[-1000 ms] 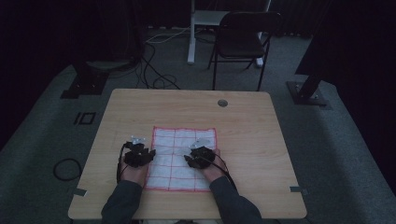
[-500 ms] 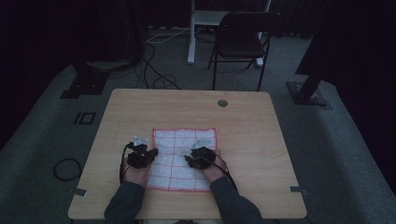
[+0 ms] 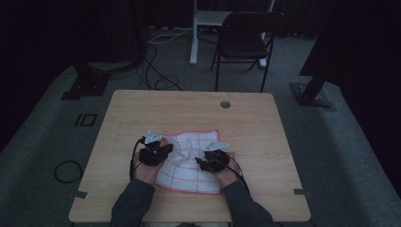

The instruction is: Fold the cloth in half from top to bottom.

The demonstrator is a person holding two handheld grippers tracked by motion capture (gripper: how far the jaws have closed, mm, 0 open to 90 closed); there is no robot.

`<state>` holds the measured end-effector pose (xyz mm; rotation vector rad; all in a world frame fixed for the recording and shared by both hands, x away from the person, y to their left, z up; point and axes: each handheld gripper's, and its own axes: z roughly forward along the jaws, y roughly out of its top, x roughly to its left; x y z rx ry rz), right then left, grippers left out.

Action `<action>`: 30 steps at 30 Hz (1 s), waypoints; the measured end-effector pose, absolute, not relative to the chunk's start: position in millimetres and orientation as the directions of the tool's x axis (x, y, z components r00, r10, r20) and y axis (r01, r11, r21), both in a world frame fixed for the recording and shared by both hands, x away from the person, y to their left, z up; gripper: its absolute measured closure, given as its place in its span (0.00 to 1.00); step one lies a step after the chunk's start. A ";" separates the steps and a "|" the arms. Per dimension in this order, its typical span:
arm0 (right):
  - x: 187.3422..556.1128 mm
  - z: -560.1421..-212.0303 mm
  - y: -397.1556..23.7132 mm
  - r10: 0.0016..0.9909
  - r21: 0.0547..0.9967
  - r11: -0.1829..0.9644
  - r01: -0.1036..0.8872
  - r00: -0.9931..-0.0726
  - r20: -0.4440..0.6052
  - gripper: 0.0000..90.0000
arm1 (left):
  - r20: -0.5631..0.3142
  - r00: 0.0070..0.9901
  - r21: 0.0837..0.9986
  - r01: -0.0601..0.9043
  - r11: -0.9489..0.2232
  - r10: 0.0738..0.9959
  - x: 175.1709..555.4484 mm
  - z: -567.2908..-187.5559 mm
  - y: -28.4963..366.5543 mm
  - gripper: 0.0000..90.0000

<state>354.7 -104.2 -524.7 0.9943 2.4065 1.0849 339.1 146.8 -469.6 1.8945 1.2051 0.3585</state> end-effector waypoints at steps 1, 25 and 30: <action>352.7 -523.6 -111.8 0.717 0.748 0.468 0.470 -0.697 -0.010 0.56 | -0.185 0.499 0.776 0.603 -0.186 0.846 338.5 -468.5 143.9 0.97; 345.1 -534.4 -163.1 0.780 0.736 0.422 0.529 -0.626 0.002 0.59 | -0.176 0.629 0.730 0.600 -0.328 0.758 331.6 -493.4 43.8 0.96; 346.0 -533.0 -168.9 0.792 0.742 0.403 0.536 -0.610 0.010 0.59 | -0.249 0.659 0.723 0.614 -0.316 0.710 332.9 -504.6 29.2 0.83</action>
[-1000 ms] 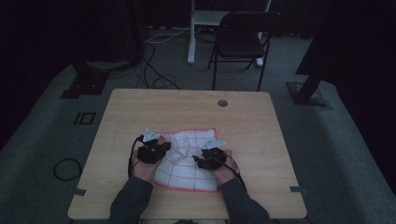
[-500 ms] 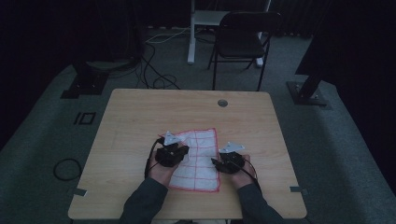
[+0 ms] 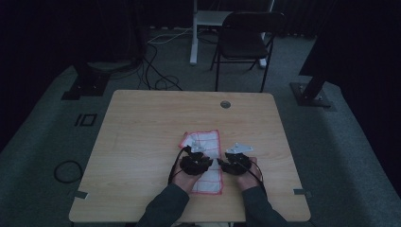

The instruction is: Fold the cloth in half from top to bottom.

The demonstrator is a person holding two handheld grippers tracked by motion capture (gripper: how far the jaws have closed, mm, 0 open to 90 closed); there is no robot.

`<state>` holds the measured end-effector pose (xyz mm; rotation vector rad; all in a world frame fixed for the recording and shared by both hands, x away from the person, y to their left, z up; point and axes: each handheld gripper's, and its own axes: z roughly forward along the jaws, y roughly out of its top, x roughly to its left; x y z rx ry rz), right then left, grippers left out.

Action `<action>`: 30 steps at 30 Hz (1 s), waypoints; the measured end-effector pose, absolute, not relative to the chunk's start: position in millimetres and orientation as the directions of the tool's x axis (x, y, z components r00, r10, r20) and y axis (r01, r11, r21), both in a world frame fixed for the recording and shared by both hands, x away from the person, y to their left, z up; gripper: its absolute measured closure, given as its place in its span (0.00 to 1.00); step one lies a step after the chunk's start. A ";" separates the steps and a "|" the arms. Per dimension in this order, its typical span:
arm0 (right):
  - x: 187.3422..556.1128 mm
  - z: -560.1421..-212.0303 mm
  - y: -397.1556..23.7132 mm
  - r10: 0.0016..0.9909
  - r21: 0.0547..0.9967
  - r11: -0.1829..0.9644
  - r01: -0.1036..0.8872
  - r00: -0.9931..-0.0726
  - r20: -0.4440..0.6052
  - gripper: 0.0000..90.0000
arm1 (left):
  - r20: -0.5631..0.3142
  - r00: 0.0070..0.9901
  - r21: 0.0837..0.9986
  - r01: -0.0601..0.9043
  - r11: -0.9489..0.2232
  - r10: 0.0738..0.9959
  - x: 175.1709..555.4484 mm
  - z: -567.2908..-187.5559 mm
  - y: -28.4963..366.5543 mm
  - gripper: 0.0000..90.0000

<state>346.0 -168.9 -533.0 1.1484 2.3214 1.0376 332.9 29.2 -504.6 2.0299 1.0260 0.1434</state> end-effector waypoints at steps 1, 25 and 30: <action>346.0 -533.0 -168.9 0.792 0.742 0.403 0.536 -0.610 0.010 0.59 | -0.249 0.659 0.723 0.614 -0.316 0.710 332.9 -504.6 29.2 0.83; 371.9 -513.8 -142.5 0.779 0.780 0.351 0.518 -0.624 0.064 0.67 | -0.178 0.610 0.755 0.588 -0.290 0.772 282.2 -501.4 127.1 0.78; 386.5 -515.4 -134.8 0.791 0.767 0.347 0.540 -0.608 0.071 0.68 | -0.166 0.603 0.736 0.603 -0.309 0.780 271.3 -512.4 132.2 0.76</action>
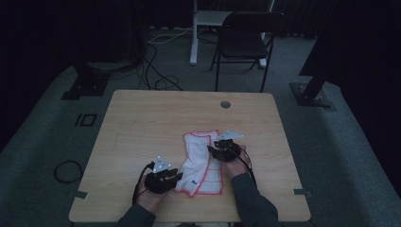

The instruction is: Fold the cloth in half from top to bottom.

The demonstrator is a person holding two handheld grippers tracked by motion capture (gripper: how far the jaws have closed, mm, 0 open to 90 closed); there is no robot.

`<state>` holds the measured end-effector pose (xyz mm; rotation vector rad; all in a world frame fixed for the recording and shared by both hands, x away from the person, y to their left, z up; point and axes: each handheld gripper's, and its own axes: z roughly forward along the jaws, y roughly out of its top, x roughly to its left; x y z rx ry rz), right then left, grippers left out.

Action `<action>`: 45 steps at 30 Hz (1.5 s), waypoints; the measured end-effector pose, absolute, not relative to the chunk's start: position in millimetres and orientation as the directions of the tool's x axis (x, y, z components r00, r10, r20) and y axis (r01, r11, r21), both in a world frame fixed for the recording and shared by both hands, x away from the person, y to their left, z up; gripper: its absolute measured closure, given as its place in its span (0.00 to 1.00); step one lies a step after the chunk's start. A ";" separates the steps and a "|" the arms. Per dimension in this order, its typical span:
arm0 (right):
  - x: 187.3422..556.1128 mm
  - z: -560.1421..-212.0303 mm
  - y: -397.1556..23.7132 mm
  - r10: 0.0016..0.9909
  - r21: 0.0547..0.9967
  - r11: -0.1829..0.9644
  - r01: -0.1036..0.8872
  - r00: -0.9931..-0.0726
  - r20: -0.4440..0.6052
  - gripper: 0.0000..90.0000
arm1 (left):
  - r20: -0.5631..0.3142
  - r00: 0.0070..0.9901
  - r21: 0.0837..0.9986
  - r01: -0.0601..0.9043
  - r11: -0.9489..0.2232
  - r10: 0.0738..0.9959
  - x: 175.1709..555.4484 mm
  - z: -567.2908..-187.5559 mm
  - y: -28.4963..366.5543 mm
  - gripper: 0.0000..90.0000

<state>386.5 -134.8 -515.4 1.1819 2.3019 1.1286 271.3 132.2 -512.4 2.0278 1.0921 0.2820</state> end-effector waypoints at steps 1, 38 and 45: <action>393.8 -516.9 -132.2 0.799 0.759 0.334 0.559 -0.595 0.086 0.67 | -0.170 0.589 0.724 0.619 -0.305 0.790 269.8 -518.3 135.1 0.76; 456.4 -507.9 -128.9 0.832 0.733 0.349 0.584 -0.553 0.044 0.97 | -0.245 0.561 0.705 0.663 -0.251 0.791 269.9 -520.6 126.6 0.96; 465.1 -512.9 -137.5 0.855 0.710 0.342 0.616 -0.517 0.037 0.95 | -0.211 0.598 0.723 0.628 -0.288 0.773 266.1 -514.3 110.1 0.86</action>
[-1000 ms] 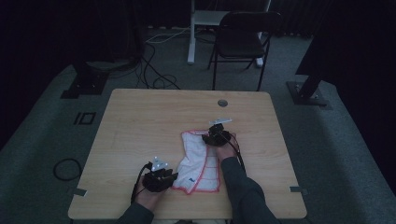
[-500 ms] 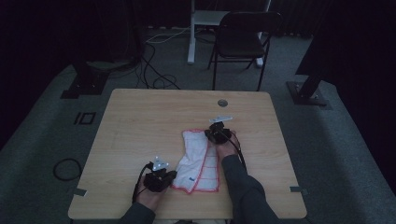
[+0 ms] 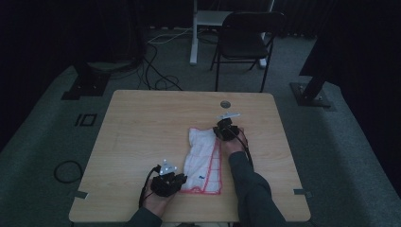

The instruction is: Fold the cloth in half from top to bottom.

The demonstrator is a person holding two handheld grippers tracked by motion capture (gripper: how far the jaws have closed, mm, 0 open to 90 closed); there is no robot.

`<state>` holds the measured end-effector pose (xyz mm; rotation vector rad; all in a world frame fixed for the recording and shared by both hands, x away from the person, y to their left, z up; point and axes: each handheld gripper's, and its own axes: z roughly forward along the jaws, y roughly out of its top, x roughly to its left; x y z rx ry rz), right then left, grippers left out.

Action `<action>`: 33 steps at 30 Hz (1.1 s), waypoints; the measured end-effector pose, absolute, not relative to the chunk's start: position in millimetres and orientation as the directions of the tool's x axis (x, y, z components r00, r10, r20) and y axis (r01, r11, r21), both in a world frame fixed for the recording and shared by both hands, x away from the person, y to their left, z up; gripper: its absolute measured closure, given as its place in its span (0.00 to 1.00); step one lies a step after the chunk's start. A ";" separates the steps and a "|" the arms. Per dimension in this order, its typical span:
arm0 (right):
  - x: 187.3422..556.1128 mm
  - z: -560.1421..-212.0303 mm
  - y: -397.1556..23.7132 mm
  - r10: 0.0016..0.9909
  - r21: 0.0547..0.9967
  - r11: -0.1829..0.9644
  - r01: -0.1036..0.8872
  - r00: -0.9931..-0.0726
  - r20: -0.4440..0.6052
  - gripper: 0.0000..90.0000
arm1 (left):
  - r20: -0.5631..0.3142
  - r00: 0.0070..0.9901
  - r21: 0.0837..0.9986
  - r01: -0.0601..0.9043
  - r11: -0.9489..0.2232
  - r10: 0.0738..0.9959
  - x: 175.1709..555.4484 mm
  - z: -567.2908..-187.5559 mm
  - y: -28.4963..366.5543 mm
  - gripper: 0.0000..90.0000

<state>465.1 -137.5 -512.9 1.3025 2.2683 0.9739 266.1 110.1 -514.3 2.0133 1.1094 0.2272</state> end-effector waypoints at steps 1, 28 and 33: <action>465.1 -512.9 -137.5 0.855 0.710 0.342 0.616 -0.517 0.037 0.95 | -0.211 0.598 0.723 0.628 -0.288 0.773 266.1 -514.3 110.1 0.84; 449.8 -518.6 -153.9 0.845 0.720 0.325 0.613 -0.531 0.070 0.72 | -0.080 0.755 0.670 0.524 -0.526 0.651 266.7 -530.7 44.3 0.83; 450.0 -517.5 -155.9 0.847 0.722 0.322 0.613 -0.526 0.069 0.71 | -0.084 0.763 0.678 0.515 -0.524 0.641 268.0 -525.4 43.5 0.97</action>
